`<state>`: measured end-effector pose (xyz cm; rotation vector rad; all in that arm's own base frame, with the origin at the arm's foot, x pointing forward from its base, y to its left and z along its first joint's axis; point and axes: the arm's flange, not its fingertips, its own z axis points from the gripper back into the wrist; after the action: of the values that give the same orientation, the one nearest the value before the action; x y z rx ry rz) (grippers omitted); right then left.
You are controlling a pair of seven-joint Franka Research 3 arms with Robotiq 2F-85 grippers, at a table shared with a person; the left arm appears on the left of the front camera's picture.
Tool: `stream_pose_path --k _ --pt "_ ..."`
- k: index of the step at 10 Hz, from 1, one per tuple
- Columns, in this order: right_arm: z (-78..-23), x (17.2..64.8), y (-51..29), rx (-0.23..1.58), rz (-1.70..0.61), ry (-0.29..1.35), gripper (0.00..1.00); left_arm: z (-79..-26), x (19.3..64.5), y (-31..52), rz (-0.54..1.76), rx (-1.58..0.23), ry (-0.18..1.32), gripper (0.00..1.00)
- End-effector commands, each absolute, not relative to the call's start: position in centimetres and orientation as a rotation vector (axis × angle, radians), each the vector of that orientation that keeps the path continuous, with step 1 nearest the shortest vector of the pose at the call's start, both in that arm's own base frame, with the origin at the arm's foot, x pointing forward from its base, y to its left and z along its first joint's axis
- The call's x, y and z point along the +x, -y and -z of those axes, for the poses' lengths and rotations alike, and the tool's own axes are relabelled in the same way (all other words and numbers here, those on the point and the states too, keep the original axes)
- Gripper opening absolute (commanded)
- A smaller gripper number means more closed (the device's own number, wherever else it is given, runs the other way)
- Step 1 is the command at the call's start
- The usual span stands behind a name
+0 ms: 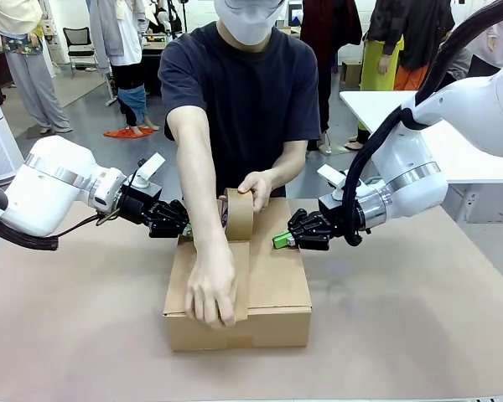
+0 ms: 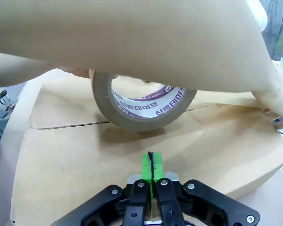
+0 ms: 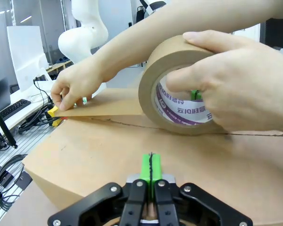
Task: Wrap the clocks to prevent damage.
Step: After the human seals the box with tape, release both hands from the side flaps of the Package Box.
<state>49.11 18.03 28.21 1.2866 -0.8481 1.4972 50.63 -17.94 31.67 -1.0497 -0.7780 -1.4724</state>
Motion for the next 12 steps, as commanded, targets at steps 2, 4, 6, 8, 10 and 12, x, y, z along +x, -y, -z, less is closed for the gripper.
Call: stream_pose_path --k 2,4,6,8,10,12 --pt "-27.87 49.15 -18.08 1.279 -1.493 0.844 0.01 -31.25 50.80 18.05 1.468 -1.048 0.774 0.00" --pt "-27.87 49.15 -18.08 1.279 -1.493 0.844 0.01 -31.25 50.80 18.05 1.468 -1.048 0.774 0.00" --pt "-27.87 49.15 -18.08 1.279 -1.493 0.844 0.01 -31.25 50.80 18.05 1.468 -1.048 0.774 0.00" --pt "-27.87 49.15 -18.08 1.279 -1.493 0.844 0.01 -31.25 50.80 18.05 1.468 -1.048 0.774 0.00" --pt "-27.87 49.15 -18.08 1.279 -1.493 0.844 0.01 -31.25 50.80 18.05 1.468 -1.048 0.774 0.00" --pt "-27.87 49.15 -18.08 1.279 -1.493 0.844 0.01 -31.25 50.80 18.05 1.468 -1.048 0.774 0.00"
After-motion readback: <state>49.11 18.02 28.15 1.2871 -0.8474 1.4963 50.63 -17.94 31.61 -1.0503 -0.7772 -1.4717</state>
